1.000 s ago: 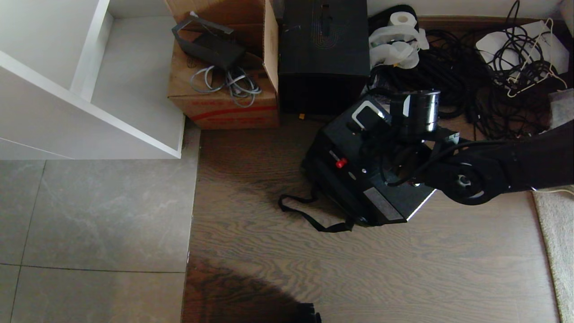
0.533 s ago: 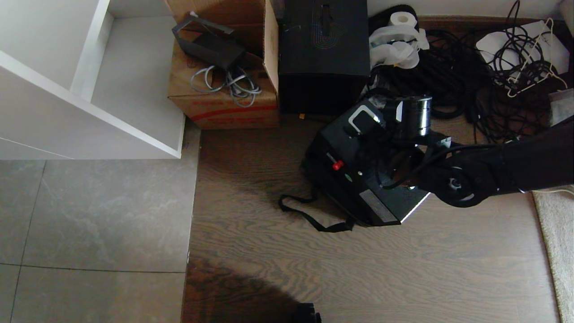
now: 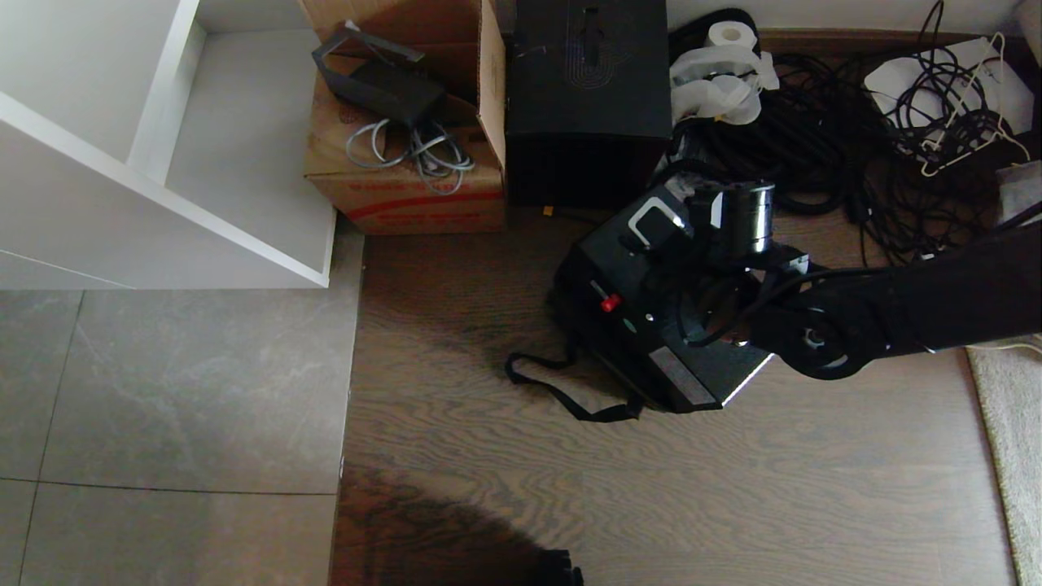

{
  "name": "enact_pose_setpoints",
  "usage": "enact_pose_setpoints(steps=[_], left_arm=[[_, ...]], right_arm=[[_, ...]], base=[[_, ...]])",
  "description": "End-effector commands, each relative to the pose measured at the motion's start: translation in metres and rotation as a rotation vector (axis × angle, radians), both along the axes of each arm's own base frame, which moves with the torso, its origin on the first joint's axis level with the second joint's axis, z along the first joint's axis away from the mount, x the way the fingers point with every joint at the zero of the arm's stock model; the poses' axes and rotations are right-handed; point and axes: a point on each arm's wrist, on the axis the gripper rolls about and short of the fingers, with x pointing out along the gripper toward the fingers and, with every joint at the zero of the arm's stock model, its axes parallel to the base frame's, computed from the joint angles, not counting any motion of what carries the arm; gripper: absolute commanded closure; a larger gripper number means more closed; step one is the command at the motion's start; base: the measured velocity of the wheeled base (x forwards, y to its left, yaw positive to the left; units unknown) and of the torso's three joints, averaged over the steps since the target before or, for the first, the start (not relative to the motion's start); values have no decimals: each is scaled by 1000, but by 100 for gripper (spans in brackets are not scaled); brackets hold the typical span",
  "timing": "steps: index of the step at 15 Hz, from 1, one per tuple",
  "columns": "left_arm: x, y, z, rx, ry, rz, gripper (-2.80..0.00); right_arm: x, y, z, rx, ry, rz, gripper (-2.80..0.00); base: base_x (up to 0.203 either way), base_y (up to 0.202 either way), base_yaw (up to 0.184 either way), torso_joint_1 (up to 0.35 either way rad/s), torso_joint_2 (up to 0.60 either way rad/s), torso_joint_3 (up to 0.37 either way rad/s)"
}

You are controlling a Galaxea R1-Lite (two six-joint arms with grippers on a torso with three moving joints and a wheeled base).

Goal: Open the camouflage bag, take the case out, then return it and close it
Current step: Place the black box back

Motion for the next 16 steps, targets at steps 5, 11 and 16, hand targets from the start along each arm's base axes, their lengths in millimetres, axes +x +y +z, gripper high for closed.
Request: enact_pose_setpoints(steps=[5, 11, 16], left_arm=[[1, 0, -3, -2, 8, 1, 0], [1, 0, -3, -2, 8, 1, 0], [1, 0, -3, -2, 8, 1, 0]], right_arm=[[7, -1, -10, -14, 20, -7, 0], [20, 4, -23, -23, 37, -12, 0], [35, 7, -19, -6, 8, -6, 0]], base=[[0, 0, 0, 0, 0, 0], [0, 0, 0, 0, 0, 0], [0, 0, 0, 0, 0, 0]])
